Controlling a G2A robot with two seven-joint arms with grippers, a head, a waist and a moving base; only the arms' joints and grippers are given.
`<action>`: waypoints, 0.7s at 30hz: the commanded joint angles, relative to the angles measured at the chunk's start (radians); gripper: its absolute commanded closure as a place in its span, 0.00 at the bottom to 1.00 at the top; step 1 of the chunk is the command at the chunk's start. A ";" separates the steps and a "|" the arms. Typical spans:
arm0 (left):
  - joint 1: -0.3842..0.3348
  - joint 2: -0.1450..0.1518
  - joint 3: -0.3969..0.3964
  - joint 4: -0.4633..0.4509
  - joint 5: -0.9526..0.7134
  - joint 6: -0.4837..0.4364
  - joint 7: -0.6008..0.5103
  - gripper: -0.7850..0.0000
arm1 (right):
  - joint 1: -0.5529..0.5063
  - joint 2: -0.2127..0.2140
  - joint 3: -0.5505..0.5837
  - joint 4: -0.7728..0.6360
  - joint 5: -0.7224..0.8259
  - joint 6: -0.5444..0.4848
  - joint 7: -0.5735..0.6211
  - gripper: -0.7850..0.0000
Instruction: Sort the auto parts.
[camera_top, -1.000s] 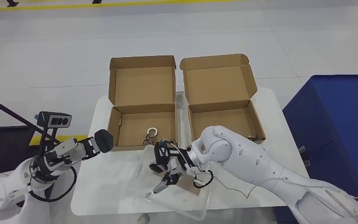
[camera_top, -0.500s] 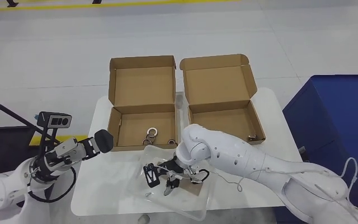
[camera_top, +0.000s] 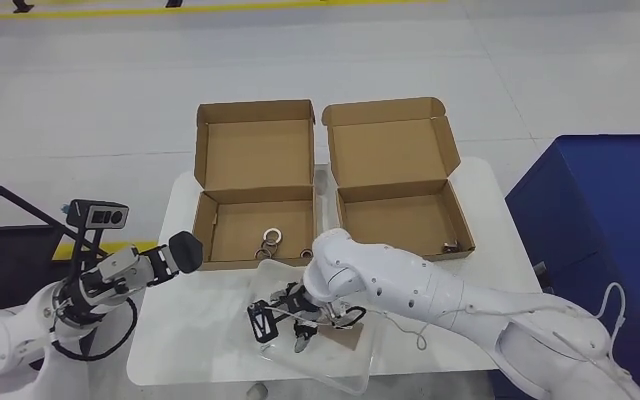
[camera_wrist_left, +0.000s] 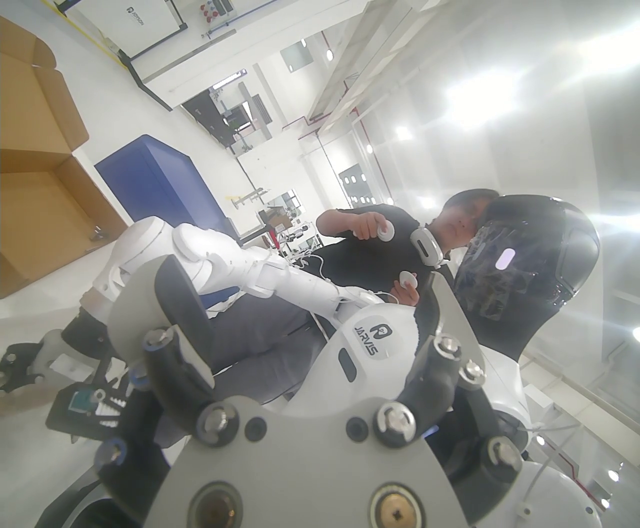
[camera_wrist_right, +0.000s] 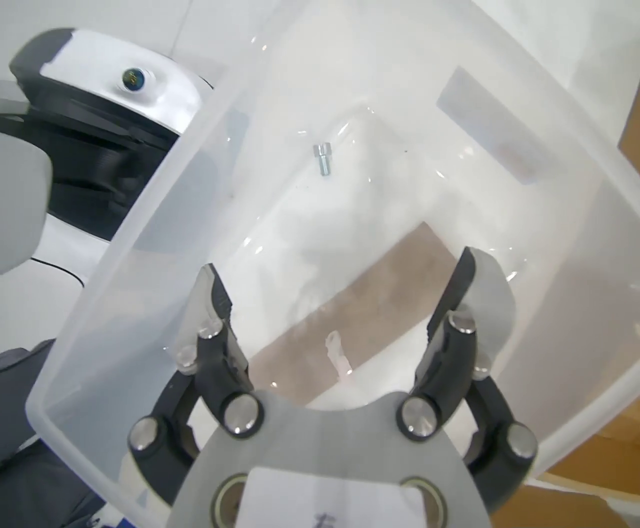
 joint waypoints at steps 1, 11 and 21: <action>0.000 0.000 0.000 0.000 0.000 0.000 0.000 0.00 | -0.006 -0.027 0.000 -0.004 -0.037 0.010 0.011 0.01; 0.000 0.000 0.000 0.000 0.000 0.000 0.000 0.00 | -0.017 -0.147 0.000 0.164 -0.127 -0.075 -0.035 0.53; 0.000 0.000 0.000 0.000 0.000 0.000 0.000 0.00 | -0.055 -0.244 0.000 0.299 -0.230 -0.168 -0.127 0.58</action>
